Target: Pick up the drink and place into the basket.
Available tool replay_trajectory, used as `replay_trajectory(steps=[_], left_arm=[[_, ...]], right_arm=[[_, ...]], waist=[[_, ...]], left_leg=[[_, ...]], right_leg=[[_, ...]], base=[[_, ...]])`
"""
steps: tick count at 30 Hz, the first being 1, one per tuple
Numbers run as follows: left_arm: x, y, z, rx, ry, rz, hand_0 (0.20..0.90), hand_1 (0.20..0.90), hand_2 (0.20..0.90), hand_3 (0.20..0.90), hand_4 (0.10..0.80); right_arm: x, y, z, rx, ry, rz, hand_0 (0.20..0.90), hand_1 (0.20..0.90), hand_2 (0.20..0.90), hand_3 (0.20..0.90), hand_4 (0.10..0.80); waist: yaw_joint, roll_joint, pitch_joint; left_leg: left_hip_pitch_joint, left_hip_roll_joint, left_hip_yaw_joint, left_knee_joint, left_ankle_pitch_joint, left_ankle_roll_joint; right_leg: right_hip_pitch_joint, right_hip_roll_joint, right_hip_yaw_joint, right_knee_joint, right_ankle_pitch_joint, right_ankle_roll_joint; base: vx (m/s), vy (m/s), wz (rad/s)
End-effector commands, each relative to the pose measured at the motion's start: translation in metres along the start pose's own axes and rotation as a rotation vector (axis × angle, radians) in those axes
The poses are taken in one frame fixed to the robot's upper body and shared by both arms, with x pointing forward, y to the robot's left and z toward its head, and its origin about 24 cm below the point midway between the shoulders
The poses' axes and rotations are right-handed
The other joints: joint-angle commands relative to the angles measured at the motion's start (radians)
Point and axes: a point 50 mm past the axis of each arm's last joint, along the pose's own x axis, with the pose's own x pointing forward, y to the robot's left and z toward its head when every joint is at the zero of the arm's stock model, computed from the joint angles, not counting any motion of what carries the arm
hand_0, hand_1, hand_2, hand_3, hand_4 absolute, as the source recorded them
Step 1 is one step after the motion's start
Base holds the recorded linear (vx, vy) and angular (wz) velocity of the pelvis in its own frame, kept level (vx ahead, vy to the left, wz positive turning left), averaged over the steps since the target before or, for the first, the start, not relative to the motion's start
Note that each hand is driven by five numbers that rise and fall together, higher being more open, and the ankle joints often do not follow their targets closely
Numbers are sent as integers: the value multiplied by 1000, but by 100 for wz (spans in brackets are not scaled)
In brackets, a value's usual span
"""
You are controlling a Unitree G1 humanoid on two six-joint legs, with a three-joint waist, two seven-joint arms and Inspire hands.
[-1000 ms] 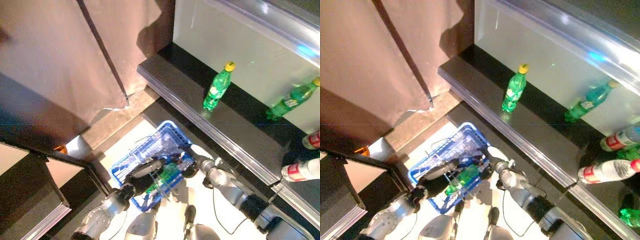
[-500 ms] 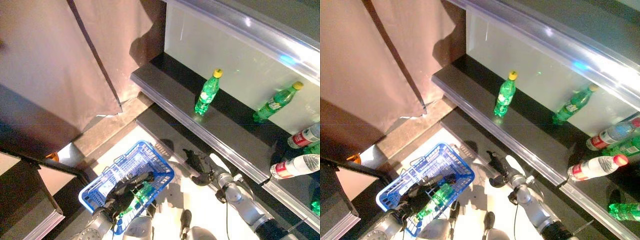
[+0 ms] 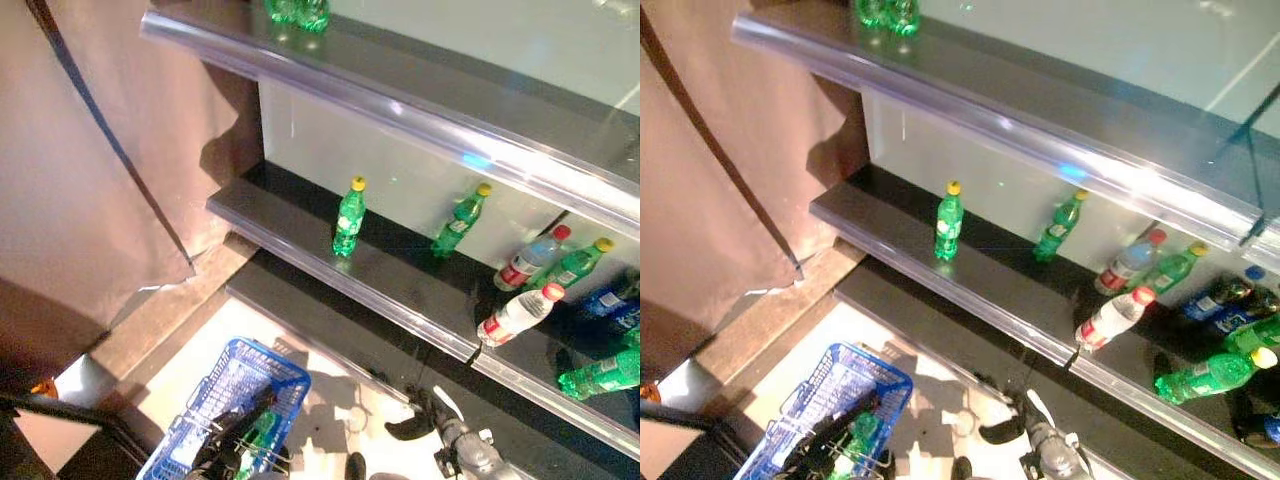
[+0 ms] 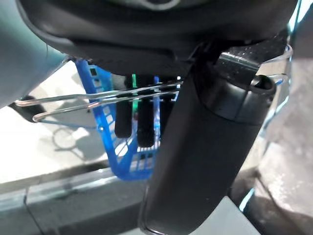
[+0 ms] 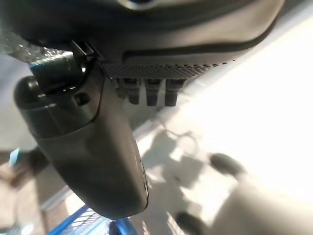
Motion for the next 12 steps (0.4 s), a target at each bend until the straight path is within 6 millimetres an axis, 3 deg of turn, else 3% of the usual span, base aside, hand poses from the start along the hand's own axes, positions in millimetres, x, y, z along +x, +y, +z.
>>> replay_trajectory(steps=[1,6,12], left_arm=[[2,-18,20,146,-126,-126,300,300,300,200,100],[5,-9,2,163,-55,-86,300,300,300,200,100],[5,-12,-2,173,-34,-102,300,300,300,200,100]], right_arm=[[4,-6,15,103,-71,33,900,900,900,900,800],[7,3,-18,288,66,84,900,900,900,900,800],[9,6,-20,286,79,98,900,900,900,900,800]], waist=[[12,44,-76],[11,50,-84],[12,56,-88]], left_leg=[[16,56,12,4,-64,-64],[22,58,19,4,-71,-65],[20,58,16,4,-73,-66]], right_leg=[[-8,-35,-40,11,8,64],[-5,-34,-39,9,3,61],[-7,-33,-37,10,-1,59]], base=[[0,0,0],[0,0,0],[0,0,0]])
